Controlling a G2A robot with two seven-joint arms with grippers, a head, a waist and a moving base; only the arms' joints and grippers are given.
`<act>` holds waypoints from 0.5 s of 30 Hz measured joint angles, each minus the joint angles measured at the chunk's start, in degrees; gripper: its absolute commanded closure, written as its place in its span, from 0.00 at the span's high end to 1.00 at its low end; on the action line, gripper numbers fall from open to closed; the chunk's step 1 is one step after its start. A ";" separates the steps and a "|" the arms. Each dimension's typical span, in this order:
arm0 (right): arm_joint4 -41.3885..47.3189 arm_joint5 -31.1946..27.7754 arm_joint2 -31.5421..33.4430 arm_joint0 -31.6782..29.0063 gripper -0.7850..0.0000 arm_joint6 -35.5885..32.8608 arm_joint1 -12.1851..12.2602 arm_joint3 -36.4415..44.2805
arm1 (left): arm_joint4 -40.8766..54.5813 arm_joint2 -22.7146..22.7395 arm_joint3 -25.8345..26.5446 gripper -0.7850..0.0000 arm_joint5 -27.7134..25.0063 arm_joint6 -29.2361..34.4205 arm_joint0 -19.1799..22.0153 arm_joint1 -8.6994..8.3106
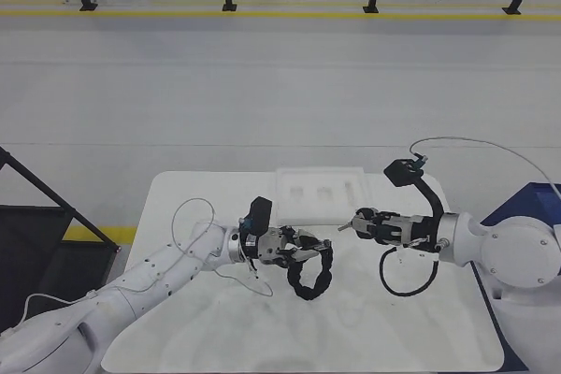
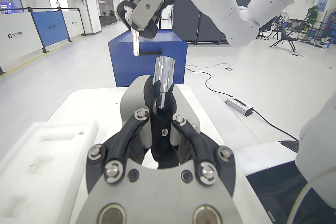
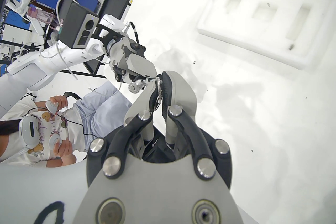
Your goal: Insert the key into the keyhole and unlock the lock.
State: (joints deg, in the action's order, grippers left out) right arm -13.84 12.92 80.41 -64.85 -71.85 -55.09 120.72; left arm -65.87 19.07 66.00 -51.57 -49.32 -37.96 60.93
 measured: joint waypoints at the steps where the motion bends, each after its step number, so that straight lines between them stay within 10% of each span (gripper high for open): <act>1: -0.02 0.28 0.19 -0.22 0.00 -0.17 0.07 0.55 | -0.99 0.18 -0.49 0.00 0.43 -1.31 -0.37 0.14; 15: -3.46 2.69 -0.60 -3.89 0.00 1.32 0.80 9.67 | -10.68 -3.03 -4.59 0.00 13.16 -16.57 -0.83 2.66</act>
State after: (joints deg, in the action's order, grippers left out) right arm -17.30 15.61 79.80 -68.74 -70.52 -54.29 130.40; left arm -76.54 16.04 61.42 -38.41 -65.89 -38.79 63.59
